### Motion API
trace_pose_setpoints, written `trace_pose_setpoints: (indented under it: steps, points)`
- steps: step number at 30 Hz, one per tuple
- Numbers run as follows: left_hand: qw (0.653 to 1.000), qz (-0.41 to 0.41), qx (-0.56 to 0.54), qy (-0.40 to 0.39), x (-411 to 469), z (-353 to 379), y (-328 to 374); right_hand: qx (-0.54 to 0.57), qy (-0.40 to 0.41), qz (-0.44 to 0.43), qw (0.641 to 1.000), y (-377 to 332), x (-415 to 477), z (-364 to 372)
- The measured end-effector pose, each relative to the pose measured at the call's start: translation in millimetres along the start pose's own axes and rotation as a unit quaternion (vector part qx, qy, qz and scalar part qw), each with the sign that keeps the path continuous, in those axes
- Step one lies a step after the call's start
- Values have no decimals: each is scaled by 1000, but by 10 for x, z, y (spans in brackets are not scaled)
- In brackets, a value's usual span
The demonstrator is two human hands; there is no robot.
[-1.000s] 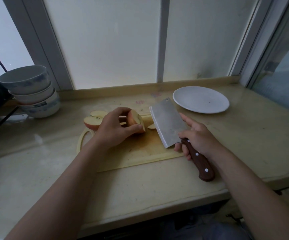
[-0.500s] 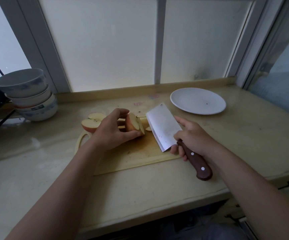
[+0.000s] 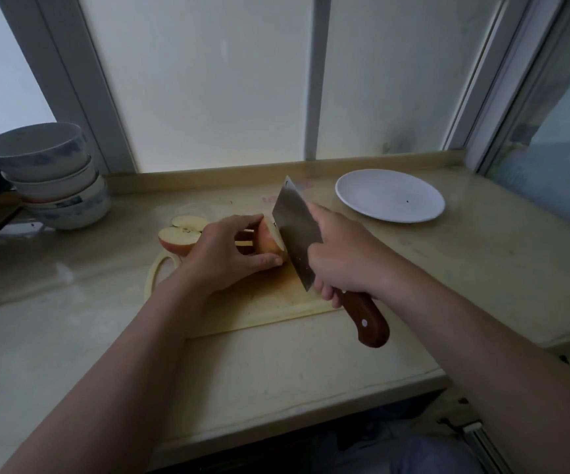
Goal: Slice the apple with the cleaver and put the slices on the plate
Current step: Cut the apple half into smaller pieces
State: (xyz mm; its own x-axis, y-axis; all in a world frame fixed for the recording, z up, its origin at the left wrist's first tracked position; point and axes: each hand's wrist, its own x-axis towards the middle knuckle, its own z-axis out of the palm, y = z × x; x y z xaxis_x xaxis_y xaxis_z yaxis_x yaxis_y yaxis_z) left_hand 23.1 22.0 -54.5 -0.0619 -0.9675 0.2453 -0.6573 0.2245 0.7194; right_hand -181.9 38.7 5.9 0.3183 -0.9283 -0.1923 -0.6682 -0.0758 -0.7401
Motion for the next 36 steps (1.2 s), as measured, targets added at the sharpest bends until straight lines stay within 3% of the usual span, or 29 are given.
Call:
trace_pose_setpoints:
  steps: [9, 15, 25, 30, 36]
  points:
    - [999, -31, -28, -1, -2, 29, 4, 23, 24, 0, 999, -18, -27, -59]
    - [988, -74, -118, 65, 37, 35, -30, 58, 53, -28, 997, 105, -96, -73]
    - [996, -34, -36, 80, 22, 59, 5, 36, 67, -65, 995, 100, -182, -103]
    - [999, -29, -14, 7, 46, 15, -87, 23, 65, -77, 995, 103, -208, -94]
    - [999, -38, -1, 27, 66, 59, -126, 8, 69, -91, 993, 88, -191, -79]
